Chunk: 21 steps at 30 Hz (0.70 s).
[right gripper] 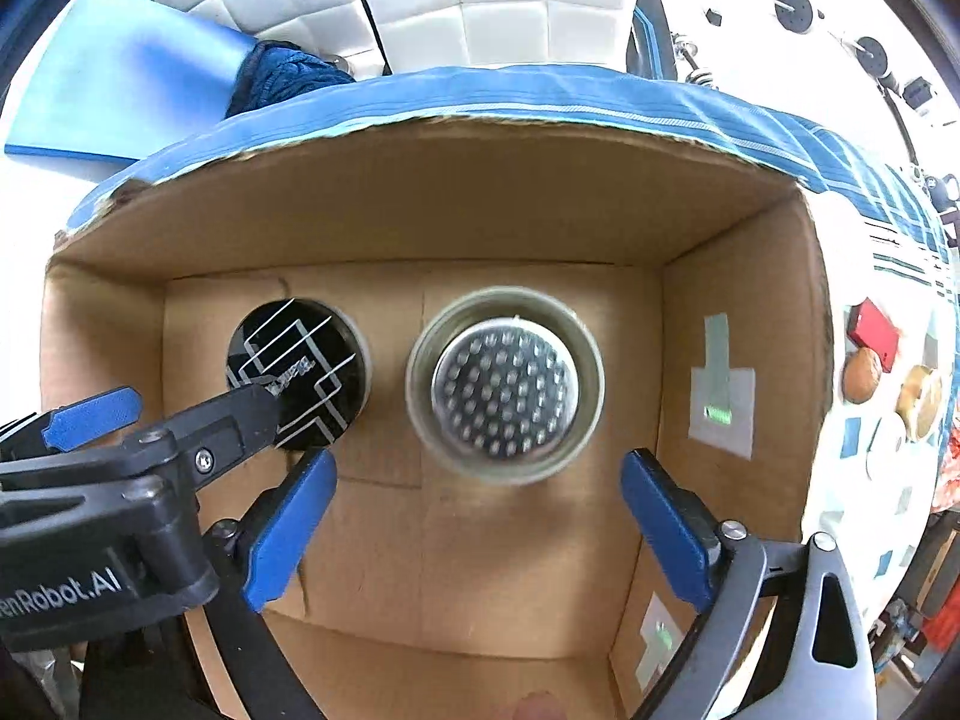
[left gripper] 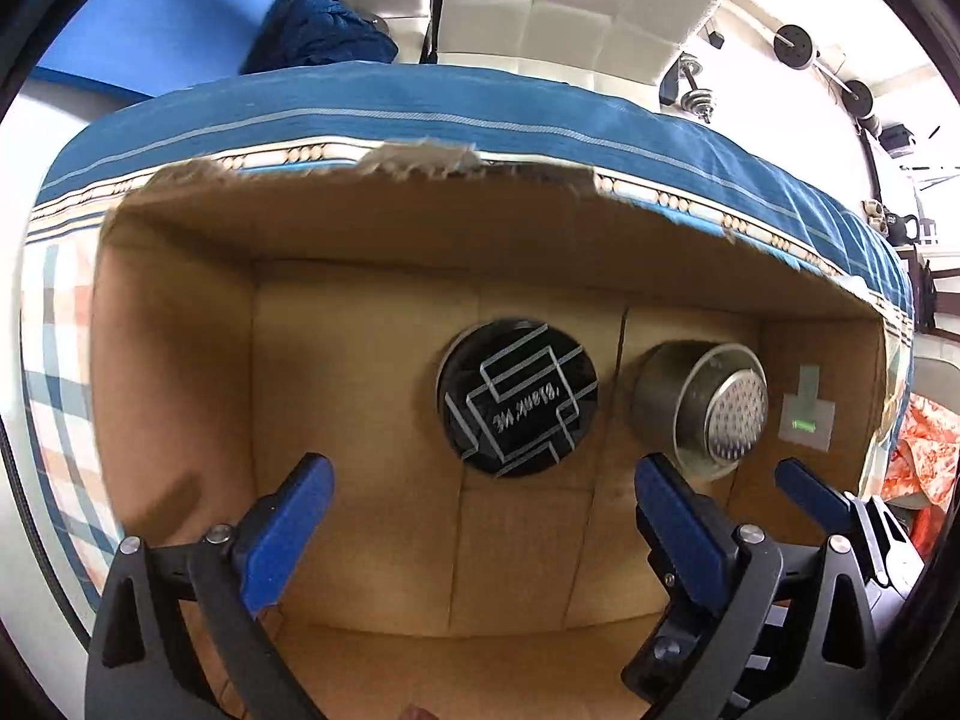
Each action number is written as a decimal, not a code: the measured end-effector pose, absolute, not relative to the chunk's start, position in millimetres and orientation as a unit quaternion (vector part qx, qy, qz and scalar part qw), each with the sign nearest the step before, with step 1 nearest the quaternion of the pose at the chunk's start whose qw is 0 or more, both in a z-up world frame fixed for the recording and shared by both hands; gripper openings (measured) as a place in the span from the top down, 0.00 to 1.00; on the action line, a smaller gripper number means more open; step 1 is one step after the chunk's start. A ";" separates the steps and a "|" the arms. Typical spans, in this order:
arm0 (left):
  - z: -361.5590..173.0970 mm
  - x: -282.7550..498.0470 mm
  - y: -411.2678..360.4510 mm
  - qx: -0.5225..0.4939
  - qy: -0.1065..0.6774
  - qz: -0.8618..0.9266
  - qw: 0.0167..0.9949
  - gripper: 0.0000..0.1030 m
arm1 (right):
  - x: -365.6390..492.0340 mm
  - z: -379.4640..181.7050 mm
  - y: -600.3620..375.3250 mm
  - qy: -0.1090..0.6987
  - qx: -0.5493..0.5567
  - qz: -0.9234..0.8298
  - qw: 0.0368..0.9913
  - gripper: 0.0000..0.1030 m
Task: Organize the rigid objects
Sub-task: 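Open both tools and lift them out of the box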
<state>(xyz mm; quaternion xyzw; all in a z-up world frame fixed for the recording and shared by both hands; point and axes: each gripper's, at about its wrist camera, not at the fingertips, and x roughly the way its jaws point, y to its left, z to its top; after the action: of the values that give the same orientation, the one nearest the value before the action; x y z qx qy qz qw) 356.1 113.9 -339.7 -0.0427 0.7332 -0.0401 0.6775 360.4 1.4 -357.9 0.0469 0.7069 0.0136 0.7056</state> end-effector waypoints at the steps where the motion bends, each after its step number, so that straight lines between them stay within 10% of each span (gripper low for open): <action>1: -337.3 354.3 117.8 -0.043 0.731 -0.039 0.679 0.00 | 357.8 -355.7 2.6 0.707 0.046 0.014 0.706 0.00; 21: -220.0 290.1 104.8 -0.005 0.629 -0.050 0.776 0.00 | 262.9 -255.0 -0.5 0.642 0.039 0.025 0.765 0.00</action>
<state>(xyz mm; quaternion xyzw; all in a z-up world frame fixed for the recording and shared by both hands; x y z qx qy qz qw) 290.1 104.8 -220.0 -0.0052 0.6290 -0.0502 0.7758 262.9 -0.5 -255.0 0.0386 0.6421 0.0245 0.7653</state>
